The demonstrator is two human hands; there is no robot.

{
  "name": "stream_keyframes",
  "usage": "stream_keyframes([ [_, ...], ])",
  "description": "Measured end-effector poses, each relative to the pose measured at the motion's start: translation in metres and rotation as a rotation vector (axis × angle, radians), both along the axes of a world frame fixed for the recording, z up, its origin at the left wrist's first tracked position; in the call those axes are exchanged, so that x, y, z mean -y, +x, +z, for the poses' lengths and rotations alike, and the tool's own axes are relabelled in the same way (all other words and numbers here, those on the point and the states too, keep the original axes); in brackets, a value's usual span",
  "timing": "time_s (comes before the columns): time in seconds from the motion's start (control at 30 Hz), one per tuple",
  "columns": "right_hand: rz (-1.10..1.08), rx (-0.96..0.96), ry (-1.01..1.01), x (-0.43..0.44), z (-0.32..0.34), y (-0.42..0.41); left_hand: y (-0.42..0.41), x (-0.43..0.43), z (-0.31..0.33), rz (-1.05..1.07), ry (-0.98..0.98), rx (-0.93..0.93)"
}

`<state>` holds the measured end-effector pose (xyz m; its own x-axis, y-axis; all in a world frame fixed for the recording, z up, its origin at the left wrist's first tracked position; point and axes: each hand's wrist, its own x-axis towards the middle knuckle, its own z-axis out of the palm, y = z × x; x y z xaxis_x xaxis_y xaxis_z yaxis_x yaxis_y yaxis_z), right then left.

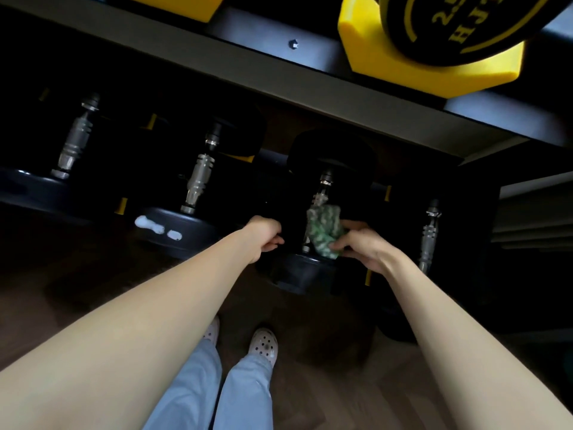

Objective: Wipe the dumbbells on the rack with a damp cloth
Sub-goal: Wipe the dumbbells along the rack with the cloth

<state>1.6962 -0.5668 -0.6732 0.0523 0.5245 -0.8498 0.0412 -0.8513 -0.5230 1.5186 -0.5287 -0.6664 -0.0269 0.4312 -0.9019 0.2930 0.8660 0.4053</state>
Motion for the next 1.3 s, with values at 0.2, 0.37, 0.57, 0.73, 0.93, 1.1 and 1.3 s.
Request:
stream_keyframes([
  [0.2, 0.422, 0.504, 0.381, -0.021, -0.004, -0.028, -0.009, 0.001, 0.002, 0.163, -0.064, 0.042],
  [0.37, 0.959, 0.479, 0.237, -0.016, 0.008, -0.053, -0.013, 0.002, 0.017, 0.174, -0.068, 0.063],
  [0.57, 0.629, 0.236, 0.058, -0.021, 0.044, -0.036, -0.03, -0.009, 0.036, 0.186, -0.03, 0.017],
  [0.73, 0.31, -0.114, -0.03, -0.005, 0.07, -0.03, -0.044, -0.006, 0.06, 0.152, 0.018, 0.021],
  [0.93, -0.136, -0.203, 0.052, 0.009, 0.078, -0.083, -0.091, -0.022, 0.098, 0.16, 0.137, -0.075],
  [1.1, -0.35, -0.081, 0.044, 0.015, 0.067, -0.153, -0.152, -0.034, 0.1, 0.151, 0.195, -0.211],
  [1.3, -0.482, 0.337, 0.064, 0.014, 0.046, -0.225, -0.208, -0.045, 0.07, 0.003, 0.142, -0.223],
])
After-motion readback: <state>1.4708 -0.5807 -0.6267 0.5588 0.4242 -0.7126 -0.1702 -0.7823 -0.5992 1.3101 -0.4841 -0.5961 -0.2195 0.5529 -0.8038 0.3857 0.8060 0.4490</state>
